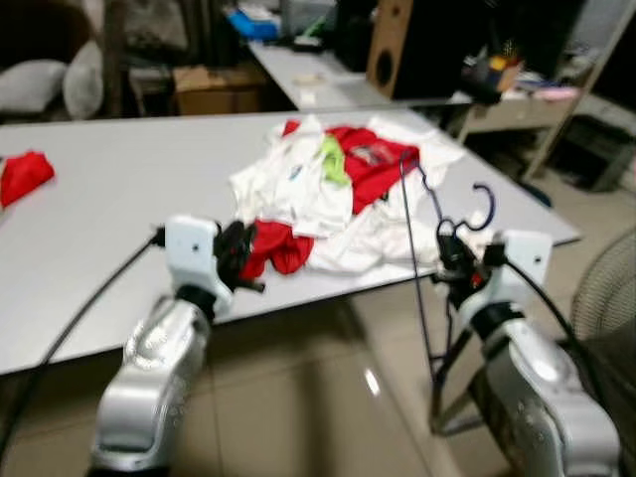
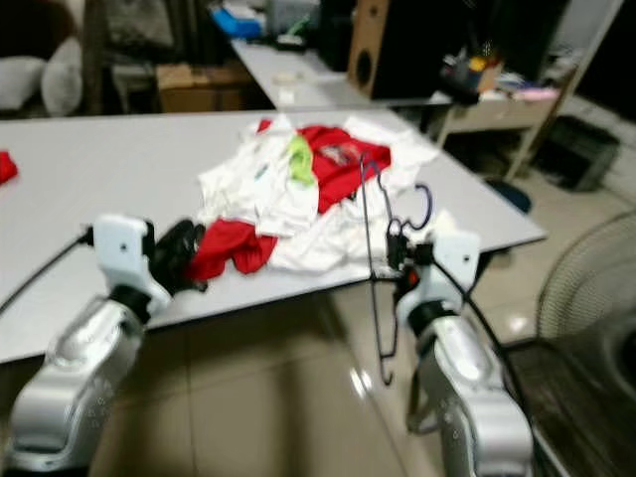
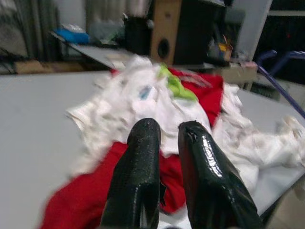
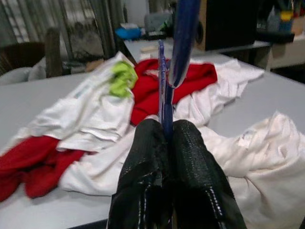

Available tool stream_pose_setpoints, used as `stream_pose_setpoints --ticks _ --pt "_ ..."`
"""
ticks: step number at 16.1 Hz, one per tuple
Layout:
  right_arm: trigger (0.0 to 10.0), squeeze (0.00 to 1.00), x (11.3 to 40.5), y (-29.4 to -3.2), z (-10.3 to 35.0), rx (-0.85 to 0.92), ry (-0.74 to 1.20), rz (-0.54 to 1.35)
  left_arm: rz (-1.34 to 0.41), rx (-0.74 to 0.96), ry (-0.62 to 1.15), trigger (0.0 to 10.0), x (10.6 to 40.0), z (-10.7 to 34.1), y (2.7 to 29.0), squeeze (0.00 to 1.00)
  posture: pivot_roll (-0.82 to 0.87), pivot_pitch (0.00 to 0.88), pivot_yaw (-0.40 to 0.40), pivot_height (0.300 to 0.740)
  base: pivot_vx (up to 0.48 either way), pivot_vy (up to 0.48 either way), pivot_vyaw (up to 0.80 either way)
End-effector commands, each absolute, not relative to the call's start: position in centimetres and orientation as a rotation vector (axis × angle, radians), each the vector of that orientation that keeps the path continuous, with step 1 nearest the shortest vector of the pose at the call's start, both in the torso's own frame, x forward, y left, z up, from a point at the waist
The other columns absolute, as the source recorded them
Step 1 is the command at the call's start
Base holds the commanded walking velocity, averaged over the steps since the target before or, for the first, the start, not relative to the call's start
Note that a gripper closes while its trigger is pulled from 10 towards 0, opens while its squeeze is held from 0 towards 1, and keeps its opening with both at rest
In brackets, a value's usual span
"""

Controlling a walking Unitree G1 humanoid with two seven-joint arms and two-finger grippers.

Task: Hang hanger

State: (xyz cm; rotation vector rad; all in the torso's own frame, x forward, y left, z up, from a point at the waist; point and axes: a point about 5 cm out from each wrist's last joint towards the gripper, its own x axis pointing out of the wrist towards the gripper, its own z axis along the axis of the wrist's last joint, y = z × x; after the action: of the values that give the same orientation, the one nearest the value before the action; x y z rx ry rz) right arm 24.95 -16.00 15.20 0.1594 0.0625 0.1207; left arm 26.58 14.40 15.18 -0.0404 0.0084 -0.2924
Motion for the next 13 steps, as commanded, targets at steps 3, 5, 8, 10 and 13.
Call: stream_pose_setpoints --ticks 3,5,8,10,13 --pt "10.0 0.00 25.06 -15.82 15.57 0.162 0.044 0.134 -0.283 -0.029 0.006 10.0 26.78 15.32 14.72 0.00 0.01 0.000 -0.076 0.740 0.348 0.000 0.00" --pt "10.0 0.00 25.07 -15.91 15.56 0.157 0.039 0.129 -0.285 -0.034 0.007 10.0 26.82 15.29 14.72 0.00 0.01 0.000 -0.076 0.740 0.362 0.000 0.00" --pt "10.0 0.00 25.04 -15.96 15.54 0.157 0.037 0.121 -0.289 -0.087 0.039 10.0 26.84 15.12 14.80 0.00 0.01 0.000 -0.069 0.740 0.384 0.000 0.00" --pt "10.0 0.00 25.10 -15.91 15.45 0.160 0.042 0.117 -0.291 -0.106 0.040 10.0 26.92 15.25 14.97 1.00 0.01 0.000 -0.069 0.740 0.422 0.000 -0.38" --pt "10.0 0.00 25.16 -15.91 15.52 0.162 0.038 0.120 -0.287 -0.088 0.034 10.0 27.10 15.39 15.15 1.00 0.01 0.000 -0.064 0.740 0.425 0.000 -0.55"
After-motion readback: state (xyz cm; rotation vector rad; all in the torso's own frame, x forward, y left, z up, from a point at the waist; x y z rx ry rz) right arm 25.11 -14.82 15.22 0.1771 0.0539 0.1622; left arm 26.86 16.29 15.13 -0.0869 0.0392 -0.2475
